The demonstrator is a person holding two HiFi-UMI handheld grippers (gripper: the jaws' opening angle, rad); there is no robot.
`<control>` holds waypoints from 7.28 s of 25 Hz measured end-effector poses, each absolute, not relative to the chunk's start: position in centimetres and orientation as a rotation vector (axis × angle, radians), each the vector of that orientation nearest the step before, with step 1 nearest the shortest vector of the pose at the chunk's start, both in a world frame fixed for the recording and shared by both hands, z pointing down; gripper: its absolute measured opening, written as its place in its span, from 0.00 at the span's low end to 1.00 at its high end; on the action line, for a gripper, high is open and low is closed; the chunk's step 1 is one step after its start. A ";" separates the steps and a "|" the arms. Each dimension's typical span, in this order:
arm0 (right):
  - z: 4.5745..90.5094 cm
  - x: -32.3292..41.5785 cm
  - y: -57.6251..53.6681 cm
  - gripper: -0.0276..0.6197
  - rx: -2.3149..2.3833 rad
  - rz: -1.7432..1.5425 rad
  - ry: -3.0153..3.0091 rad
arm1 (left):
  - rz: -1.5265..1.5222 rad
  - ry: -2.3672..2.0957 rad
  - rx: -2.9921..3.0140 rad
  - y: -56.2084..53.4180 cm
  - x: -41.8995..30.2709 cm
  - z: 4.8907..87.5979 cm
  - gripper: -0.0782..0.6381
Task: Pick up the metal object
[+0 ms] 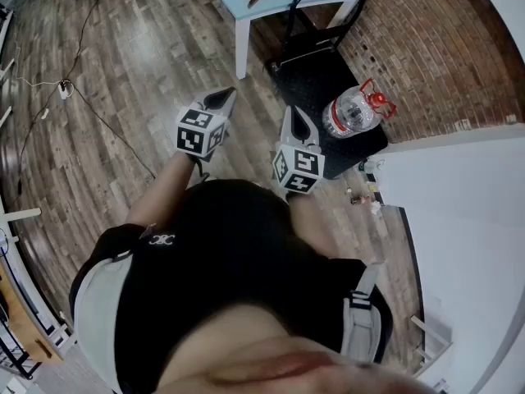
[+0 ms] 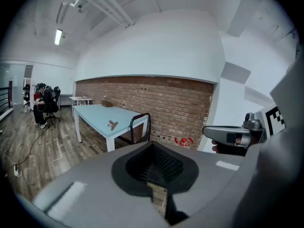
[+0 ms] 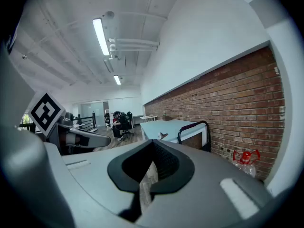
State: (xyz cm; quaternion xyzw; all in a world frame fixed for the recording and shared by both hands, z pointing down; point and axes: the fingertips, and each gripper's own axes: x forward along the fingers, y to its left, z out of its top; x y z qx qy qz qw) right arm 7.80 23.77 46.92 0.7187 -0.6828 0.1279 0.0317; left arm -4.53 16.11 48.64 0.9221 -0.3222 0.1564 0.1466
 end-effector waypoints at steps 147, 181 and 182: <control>53.0 25.4 -26.3 0.06 2.375 0.634 -1.666 | 0.793 -0.526 2.042 -39.5 12.8 70.8 0.25; 53.9 24.3 -34.0 0.06 2.183 0.649 -1.981 | 0.607 -0.764 2.256 -43.0 10.5 62.1 0.11; 53.7 24.1 -34.6 0.06 2.178 0.643 -2.001 | 0.600 -0.800 2.291 -43.5 10.2 60.8 0.11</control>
